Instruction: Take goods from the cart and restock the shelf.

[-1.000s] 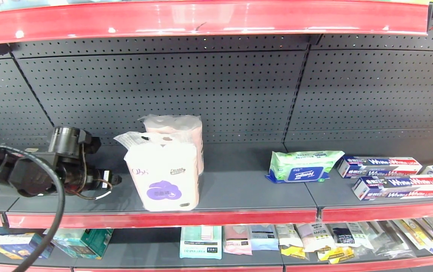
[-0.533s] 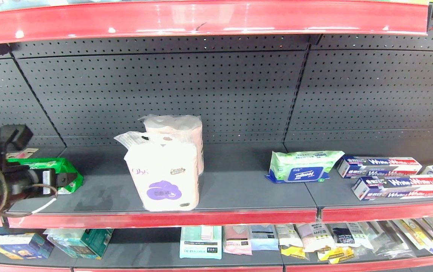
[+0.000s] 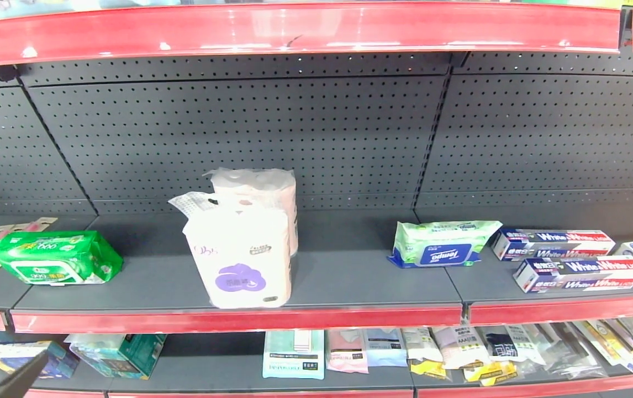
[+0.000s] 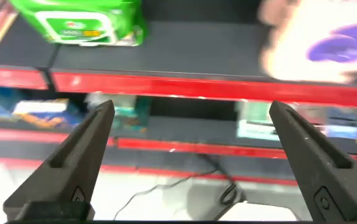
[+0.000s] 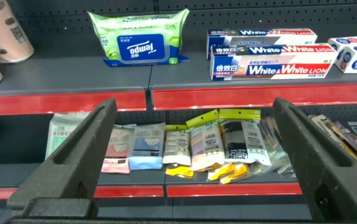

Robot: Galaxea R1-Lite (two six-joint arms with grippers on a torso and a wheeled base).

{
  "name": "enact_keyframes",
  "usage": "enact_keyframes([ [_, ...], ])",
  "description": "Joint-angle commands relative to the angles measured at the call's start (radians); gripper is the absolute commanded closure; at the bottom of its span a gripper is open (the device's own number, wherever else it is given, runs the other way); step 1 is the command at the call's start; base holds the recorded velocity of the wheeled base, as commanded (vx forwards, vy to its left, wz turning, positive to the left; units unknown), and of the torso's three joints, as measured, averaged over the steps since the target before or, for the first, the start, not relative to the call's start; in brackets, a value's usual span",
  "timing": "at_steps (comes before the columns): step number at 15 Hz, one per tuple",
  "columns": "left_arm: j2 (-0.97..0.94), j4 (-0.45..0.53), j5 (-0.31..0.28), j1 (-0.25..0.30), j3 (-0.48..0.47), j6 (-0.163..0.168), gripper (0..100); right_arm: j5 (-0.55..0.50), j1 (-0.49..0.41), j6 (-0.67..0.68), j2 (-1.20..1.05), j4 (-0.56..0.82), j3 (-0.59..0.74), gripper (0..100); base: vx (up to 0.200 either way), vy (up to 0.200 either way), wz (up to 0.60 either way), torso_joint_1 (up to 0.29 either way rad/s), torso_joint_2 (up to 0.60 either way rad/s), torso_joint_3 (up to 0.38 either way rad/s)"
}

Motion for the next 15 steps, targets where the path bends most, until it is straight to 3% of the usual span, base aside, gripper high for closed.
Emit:
enact_keyframes([
  [1,-0.459,0.01,-0.176,-0.01,0.23,0.002,0,0.0,0.001,0.0,0.002,0.0,0.0,0,0.0,0.0,0.0,0.0,0.0,0.0],
  [2,-0.525,0.008,-0.176,-0.013,0.233,-0.002,0,0.0,0.001,0.0,0.002,0.002,0.0,0,0.0,0.0,0.0,0.0,0.0,0.0],
  [3,-0.517,0.01,-0.111,-0.011,0.232,-0.007,0,0.0,0.001,0.0,0.002,0.0,0.0,0,0.0,0.0,0.0,0.0,0.0,0.0],
  [5,-0.517,0.004,0.148,-0.011,0.236,-0.007,0,0.0,0.001,0.0,0.002,0.002,0.0,0,0.0,0.0,0.0,0.0,0.0,0.0],
  [6,-0.517,0.002,0.208,-0.013,0.241,-0.004,0,0.0,0.001,-0.002,0.002,0.0,0.0,0,0.0,0.0,0.0,0.0,0.0,0.0],
  [7,-0.517,-0.001,0.228,-0.011,0.241,-0.004,0,0.0,0.001,0.0,0.002,0.0,0.0,0,0.0,0.0,0.0,0.0,0.0,0.0],
  [9,-0.517,-0.044,0.18,-0.013,0.249,0.076,0,0.0,0.001,0.0,0.002,0.0,0.0,0,0.0,0.0,0.0,0.0,0.0,0.0],
  [10,-0.517,-0.023,0.107,-0.013,0.247,0.01,0,0.0,0.001,0.0,0.002,0.0,0.0,0,0.0,0.0,0.0,0.0,0.0,0.0],
  [11,-0.515,-0.016,0.078,-0.013,0.243,-0.041,0,0.0,0.001,0.0,0.002,0.0,0.0,0,0.0,0.0,0.0,0.0,0.0,0.0],
  [12,-0.517,-0.016,0.067,-0.013,0.244,0.002,0,0.0,0.001,0.0,0.002,0.0,0.0,0,0.0,0.0,0.0,0.0,0.0,0.0],
  [13,-0.515,-0.013,0.102,-0.011,0.246,0.062,0,0.0,0.001,0.0,0.002,0.0,0.0,0,0.0,0.0,0.0,0.0,0.0,0.0],
  [14,-0.508,-0.003,0.145,-0.005,0.243,0.068,0,0.0,0.001,-0.002,0.002,0.0,0.0,0,0.0,0.0,0.0,0.0,0.0,0.0],
  [15,-0.515,-0.003,0.15,0.03,0.243,0.062,0,0.0,0.001,0.0,0.002,0.0,0.0,0,0.0,0.0,0.0,0.0,0.0,0.0],
])
